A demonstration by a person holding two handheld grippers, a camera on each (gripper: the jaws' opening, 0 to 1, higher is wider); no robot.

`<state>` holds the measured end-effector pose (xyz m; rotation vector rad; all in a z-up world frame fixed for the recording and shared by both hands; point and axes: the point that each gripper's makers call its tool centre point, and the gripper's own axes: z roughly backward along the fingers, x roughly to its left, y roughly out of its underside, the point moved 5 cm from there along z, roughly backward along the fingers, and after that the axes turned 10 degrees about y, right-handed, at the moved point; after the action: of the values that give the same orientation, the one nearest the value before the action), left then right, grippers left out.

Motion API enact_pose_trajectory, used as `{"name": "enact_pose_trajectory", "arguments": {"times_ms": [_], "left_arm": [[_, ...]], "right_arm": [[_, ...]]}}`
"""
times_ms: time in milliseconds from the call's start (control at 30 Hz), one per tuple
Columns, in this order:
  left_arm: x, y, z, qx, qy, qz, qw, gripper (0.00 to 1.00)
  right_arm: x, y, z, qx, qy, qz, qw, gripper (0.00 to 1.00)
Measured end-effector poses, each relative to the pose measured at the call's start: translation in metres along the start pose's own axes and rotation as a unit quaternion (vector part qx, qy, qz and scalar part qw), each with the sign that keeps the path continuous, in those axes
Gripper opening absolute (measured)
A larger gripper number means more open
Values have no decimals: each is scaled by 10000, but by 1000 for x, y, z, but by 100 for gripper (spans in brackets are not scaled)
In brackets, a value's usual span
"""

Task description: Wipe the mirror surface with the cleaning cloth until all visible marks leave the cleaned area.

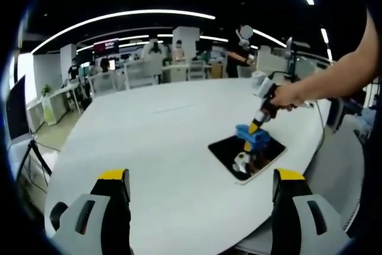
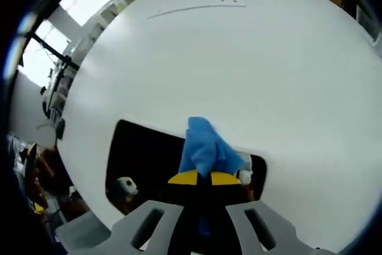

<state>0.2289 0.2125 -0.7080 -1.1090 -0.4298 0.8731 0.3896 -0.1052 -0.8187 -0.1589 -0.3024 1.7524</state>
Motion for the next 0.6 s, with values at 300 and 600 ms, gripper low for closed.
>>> {"name": "enact_pose_trajectory", "arguments": {"times_ms": [300,600], "left_arm": [[-2,2,2,-26,-1,7,10000,100],[-8,5,3,-10,121,20,9999,100]], "right_arm": [[2,8,-1,37,-52,-81,9999,0],[5,13,-3,102,-57,-73,9999,0]]}}
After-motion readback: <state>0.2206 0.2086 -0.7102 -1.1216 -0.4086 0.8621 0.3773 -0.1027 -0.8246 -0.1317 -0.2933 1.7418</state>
